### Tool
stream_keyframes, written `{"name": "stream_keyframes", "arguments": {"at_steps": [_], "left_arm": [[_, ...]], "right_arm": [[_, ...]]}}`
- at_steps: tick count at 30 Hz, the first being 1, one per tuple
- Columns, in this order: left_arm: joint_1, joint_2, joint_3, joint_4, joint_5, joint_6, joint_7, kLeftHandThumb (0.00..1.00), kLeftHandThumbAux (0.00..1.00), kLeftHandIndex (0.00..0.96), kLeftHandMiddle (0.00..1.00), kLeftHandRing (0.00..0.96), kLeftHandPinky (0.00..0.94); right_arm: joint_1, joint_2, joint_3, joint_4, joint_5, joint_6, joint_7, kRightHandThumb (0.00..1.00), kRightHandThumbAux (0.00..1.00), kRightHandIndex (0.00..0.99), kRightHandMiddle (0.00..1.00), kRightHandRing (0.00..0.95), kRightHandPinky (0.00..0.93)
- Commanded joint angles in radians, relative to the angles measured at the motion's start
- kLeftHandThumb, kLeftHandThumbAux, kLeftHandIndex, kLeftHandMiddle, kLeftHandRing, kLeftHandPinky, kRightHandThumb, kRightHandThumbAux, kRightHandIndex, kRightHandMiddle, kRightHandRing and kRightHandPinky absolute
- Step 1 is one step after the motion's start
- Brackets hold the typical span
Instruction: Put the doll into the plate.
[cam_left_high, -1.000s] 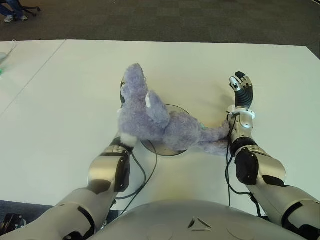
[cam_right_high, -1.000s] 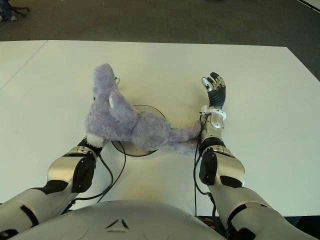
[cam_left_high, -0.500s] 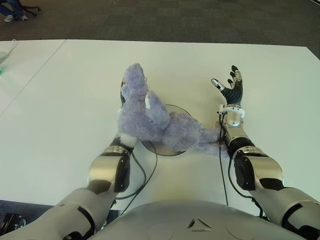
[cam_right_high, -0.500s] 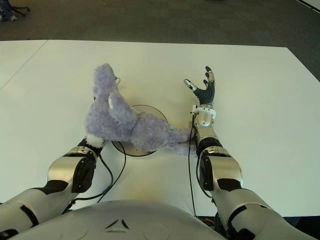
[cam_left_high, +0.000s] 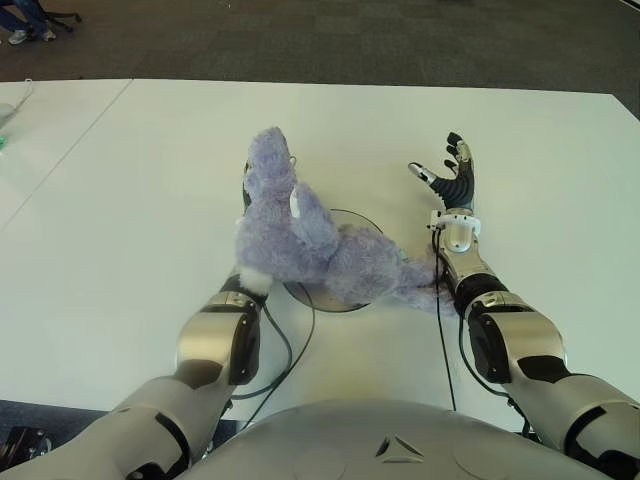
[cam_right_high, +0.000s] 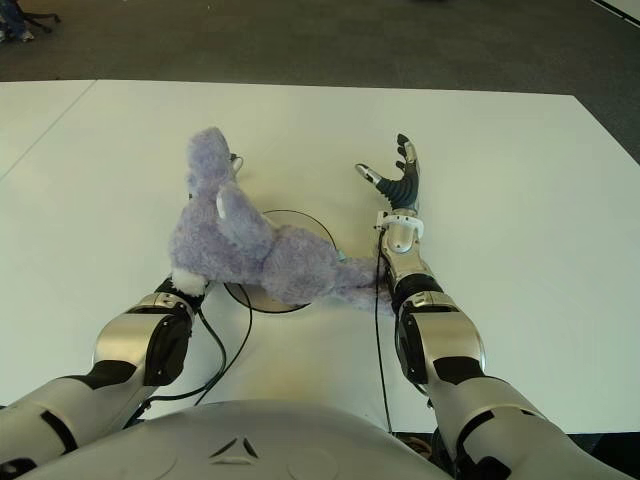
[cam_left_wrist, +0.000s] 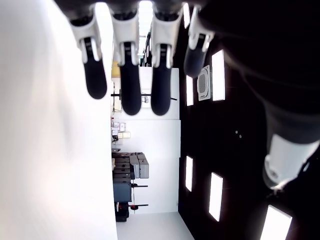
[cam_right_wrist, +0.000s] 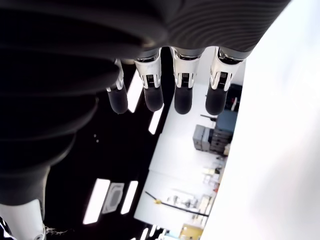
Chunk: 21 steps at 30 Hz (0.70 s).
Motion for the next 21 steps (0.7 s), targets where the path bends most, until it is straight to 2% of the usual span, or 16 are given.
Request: {"name": "stream_keyframes", "arguments": {"at_steps": [1,13,21], "left_arm": [[0.268,-0.023,0.015,0.146,-0.011,0.06,-0.032,0.0,0.611,0.169,0.337,0.332,0.293],[0.264,-0.024,0.02,0.148,-0.014,0.069,-0.029,0.0,0.6,0.16,0.332,0.329,0.295],[0.263,-0.023,0.015,0.149,-0.009,0.071,-0.023,0.0,0.587,0.16,0.328,0.319,0.272]], "right_arm": [[0.318,0.081,-0.063,0.154,0.085,0.009,0.141,0.0,0.675,0.137,0.146,0.139,0.164],[0.317,0.098,-0.141,0.148,0.18,-0.004,0.266,0.0,0.669,0.175,0.202,0.193,0.217],[0.314,0.102,-0.16,0.148,0.202,-0.003,0.301,0.0,0.686,0.204,0.229,0.215,0.218]]}}
